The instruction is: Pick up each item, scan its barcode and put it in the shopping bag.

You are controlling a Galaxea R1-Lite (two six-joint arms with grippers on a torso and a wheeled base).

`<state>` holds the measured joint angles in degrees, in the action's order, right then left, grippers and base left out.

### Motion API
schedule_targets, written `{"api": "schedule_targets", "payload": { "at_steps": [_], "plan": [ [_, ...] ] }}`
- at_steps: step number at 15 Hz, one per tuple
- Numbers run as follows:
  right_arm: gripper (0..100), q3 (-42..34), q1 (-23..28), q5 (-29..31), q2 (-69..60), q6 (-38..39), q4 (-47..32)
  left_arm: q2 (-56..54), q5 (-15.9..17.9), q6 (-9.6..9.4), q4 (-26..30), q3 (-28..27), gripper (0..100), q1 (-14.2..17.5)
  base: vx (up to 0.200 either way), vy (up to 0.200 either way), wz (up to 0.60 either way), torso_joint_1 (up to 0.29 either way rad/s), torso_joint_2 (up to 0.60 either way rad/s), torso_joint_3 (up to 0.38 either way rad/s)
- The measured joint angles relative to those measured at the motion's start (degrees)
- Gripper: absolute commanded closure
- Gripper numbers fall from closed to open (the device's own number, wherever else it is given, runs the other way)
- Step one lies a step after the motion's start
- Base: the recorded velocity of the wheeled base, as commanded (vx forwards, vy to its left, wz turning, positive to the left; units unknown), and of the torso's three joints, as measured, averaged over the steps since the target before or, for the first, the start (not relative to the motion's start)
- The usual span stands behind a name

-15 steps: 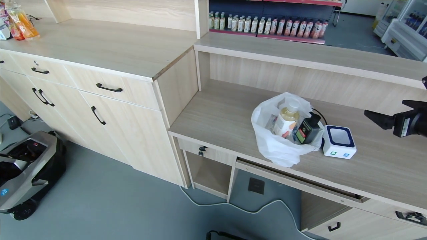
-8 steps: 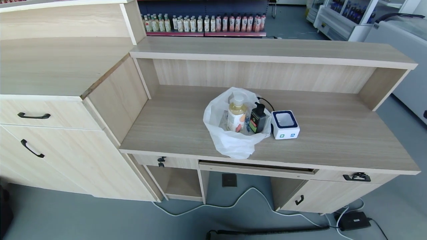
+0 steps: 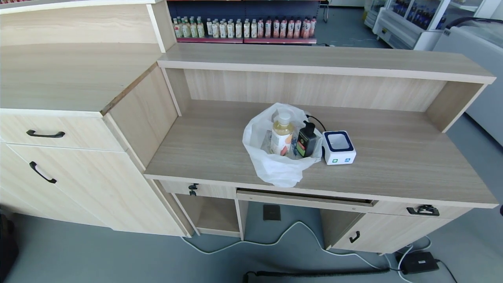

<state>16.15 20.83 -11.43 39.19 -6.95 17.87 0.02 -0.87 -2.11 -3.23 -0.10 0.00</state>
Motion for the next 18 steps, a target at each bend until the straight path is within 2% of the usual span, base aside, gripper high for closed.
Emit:
{"api": "schedule_targets", "payload": {
  "at_steps": [5, 7, 9, 13, 15, 18],
  "plan": [
    [0, -12.52, -0.55, 0.90, -12.48, 0.11, -0.44, 0.00, 0.02, 0.00, 0.01, 0.00, 0, 0.00, 0.000, 0.000, 0.00, 0.000, 0.00, 0.000],
    [0, -15.01, -0.85, 2.19, -17.87, 0.09, -4.55, 0.00, 0.00, 0.00, 0.01, 0.00, 0, 0.00, 0.000, 0.000, 0.00, 0.000, 0.00, 0.000],
    [0, -15.82, -3.78, 6.84, -22.31, 0.49, -9.31, 0.00, 0.00, 0.00, 0.01, 0.00, 0, 0.00, 0.000, 0.000, 0.00, 0.000, 0.00, 0.000],
    [0, -16.13, -10.92, 13.51, -29.42, 2.08, -13.47, 0.00, 0.00, 0.00, 0.00, 0.00, 0, 0.00, 0.000, 0.000, 0.00, 0.000, 0.00, 0.000],
    [0, -16.15, -14.47, 15.99, -31.91, 3.01, -14.20, 0.00, 0.00, 0.00, 0.01, 0.00, 0, 0.00, 0.000, 0.000, 0.00, 0.000, 0.00, 0.000],
    [0, -16.15, -15.80, 16.30, -33.49, 5.91, -14.62, 0.00, 0.00, 0.00, 0.01, 0.00, 0, 0.00, 0.000, 0.000, 0.00, 0.000, 0.00, 0.000]
  ]
}}
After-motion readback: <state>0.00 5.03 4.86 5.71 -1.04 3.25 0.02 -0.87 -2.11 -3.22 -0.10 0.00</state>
